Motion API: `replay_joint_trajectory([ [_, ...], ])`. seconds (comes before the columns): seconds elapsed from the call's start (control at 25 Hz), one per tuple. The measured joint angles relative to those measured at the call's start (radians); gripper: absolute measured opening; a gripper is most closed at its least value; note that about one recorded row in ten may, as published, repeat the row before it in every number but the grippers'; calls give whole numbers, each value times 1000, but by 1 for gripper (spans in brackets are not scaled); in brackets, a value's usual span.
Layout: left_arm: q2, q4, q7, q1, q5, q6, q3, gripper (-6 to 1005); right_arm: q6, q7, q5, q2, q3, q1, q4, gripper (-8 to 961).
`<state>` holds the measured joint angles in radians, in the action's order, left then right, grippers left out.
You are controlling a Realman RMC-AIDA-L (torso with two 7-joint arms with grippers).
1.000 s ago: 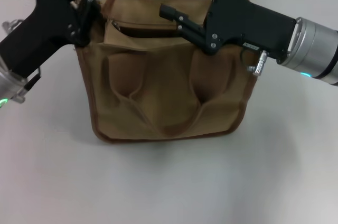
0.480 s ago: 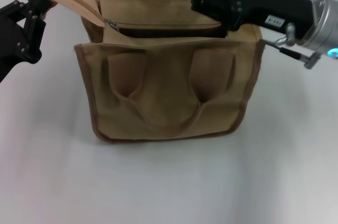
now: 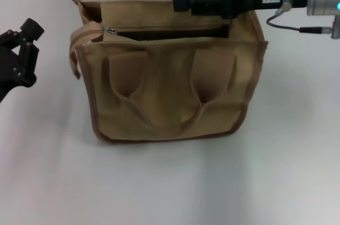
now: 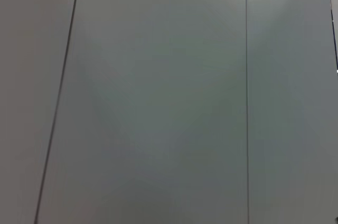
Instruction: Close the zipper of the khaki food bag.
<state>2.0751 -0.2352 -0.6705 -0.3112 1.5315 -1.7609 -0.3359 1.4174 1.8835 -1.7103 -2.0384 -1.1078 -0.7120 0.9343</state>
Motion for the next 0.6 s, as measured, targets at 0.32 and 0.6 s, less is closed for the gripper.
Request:
replay_joint_trajectory([
  [0.32, -6, 11, 9, 8, 38, -3, -27, 50, -76, -173, 58, -46, -48, 33, 45, 422],
  [0.6, -9, -122, -39, 27, 85, -7, -55, 87, -63, -292, 237, -44, -44, 91, -37, 422],
])
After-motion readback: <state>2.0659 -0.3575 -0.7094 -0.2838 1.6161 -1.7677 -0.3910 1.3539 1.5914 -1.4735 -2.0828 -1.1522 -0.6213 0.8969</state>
